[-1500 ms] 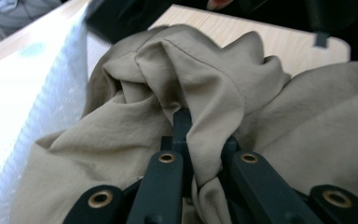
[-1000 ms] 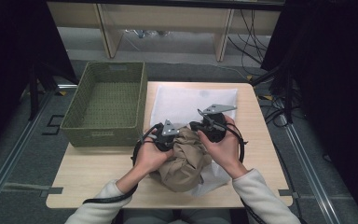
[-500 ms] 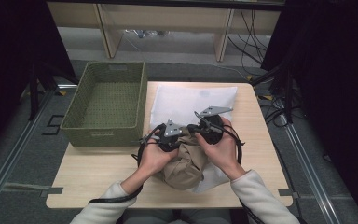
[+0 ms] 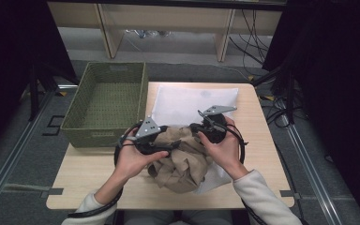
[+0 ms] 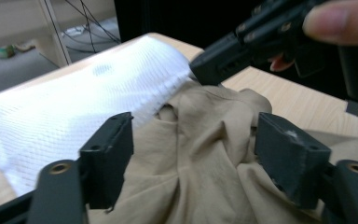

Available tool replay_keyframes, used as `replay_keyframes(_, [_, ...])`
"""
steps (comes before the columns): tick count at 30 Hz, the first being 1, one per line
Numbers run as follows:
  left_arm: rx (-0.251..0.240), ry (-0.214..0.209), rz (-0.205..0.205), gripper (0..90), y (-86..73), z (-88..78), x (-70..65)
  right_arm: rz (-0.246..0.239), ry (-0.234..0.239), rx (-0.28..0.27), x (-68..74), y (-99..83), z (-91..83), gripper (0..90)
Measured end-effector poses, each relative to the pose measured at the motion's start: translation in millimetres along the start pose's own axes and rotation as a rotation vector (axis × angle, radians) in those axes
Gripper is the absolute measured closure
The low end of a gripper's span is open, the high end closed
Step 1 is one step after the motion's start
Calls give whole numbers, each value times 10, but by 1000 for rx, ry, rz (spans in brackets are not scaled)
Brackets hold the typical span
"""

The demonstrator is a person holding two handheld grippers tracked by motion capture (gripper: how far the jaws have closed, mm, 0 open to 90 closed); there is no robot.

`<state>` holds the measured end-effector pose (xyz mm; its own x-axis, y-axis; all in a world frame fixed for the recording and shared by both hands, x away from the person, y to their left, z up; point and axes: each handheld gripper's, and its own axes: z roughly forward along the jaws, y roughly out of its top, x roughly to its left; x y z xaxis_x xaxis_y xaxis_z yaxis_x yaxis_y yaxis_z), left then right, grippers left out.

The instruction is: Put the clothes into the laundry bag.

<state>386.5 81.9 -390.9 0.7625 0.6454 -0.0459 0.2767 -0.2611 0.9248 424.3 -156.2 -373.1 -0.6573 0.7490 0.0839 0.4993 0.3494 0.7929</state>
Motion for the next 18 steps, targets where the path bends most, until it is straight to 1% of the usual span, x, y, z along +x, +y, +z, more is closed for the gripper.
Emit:
replay_keyframes(1, [0,0,0,253,0,0,0,0,0,0,0,0,0,899])
replay_keyframes(2, [1,6,0,253,1,-27,33,-7,-4,-4,-4,-2,1,899])
replay_keyframes(3, [10,15,-5,229,-19,-48,109,-6,-1,-3,-6,1,-4,899])
replay_keyframes(4, [10,15,-5,216,-19,-48,109,3,-5,-5,-1,4,-8,899])
replay_keyframes(5, [32,17,-21,205,-66,-29,176,2,-5,-3,-2,4,-8,899])
replay_keyframes(6, [32,17,-21,200,-66,-29,176,2,-5,-3,-2,4,-8,899])
replay_keyframes(7, [68,7,-44,194,-132,32,224,5,1,-4,-2,1,5,899])
replay_keyframes(8, [87,1,-60,188,-170,78,235,-2,10,-4,-14,2,15,899])
replay_keyframes(9, [102,3,-81,184,-212,136,230,-18,7,-2,-23,5,12,899])
replay_keyframes(10, [102,3,-81,185,-212,136,230,-18,7,-2,-23,5,12,899])
replay_keyframes(11, [163,0,-83,184,-285,247,237,-34,2,-2,-29,-1,22,899])
replay_keyframes(12, [163,0,-83,187,-285,247,237,-34,2,-2,-29,-1,22,899])
replay_keyframes(13, [214,-7,-107,198,-345,346,240,-30,3,-1,-27,1,16,899])
replay_keyframes(14, [214,-7,-107,231,-345,346,240,-30,3,-1,-27,1,16,899])
replay_keyframes(15, [233,-13,-102,231,-365,398,230,-15,8,1,-21,2,13,899])
replay_keyframes(16, [242,-11,-93,330,-369,456,210,-20,7,0,-26,2,16,899])
replay_keyframes(17, [242,-11,-93,392,-369,456,210,-21,4,2,-28,0,18,899])
replay_keyframes(18, [268,-15,-62,465,-367,514,197,-1,8,10,-17,-2,19,899])
